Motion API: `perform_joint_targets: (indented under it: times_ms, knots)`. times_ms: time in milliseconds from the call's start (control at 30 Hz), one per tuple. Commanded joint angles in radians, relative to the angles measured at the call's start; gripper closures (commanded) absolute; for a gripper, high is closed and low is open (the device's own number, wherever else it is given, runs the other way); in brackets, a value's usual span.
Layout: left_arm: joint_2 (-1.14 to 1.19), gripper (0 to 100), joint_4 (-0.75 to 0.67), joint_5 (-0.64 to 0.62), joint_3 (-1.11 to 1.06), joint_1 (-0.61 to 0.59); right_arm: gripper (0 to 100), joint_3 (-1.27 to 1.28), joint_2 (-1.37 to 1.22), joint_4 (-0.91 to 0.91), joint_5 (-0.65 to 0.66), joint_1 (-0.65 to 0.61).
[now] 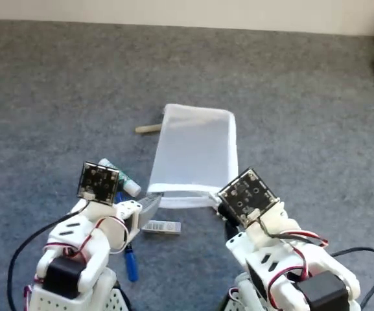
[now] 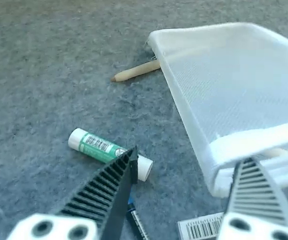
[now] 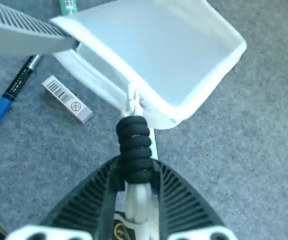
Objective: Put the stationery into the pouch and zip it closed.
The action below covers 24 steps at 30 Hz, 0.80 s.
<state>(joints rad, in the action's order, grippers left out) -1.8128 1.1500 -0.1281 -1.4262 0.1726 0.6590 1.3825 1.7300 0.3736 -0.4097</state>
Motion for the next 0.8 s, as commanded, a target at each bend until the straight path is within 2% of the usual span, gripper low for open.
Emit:
perform_joint_targets:
  times_ms: [0, 233, 400, 500, 633, 767]
  knots:
    - [-0.012, 75, -0.084, 0.012, -0.019, 0.019, 99.3, -0.097, -0.001, 0.008, -0.028, -0.01]
    - [-0.012, 85, -0.124, 0.051, -0.053, 0.039, 99.3, -0.142, -0.001, 0.028, -0.028, -0.01]
    - [-0.012, 100, -0.121, 0.071, -0.004, 0.068, 98.8, -0.145, -0.002, 0.024, -0.064, -0.01]
    - [-0.012, 99, -0.081, 0.064, 0.061, 0.067, 96.8, -0.147, -0.002, 0.024, -0.091, -0.008]
    - [-0.012, 99, -0.02, 0.064, 0.139, 0.067, 85.8, -0.143, -0.002, 0.025, -0.091, -0.004]
    - [-0.012, 99, -0.008, 0.064, 0.179, 0.065, 84.5, -0.142, -0.002, 0.022, -0.091, -0.004]
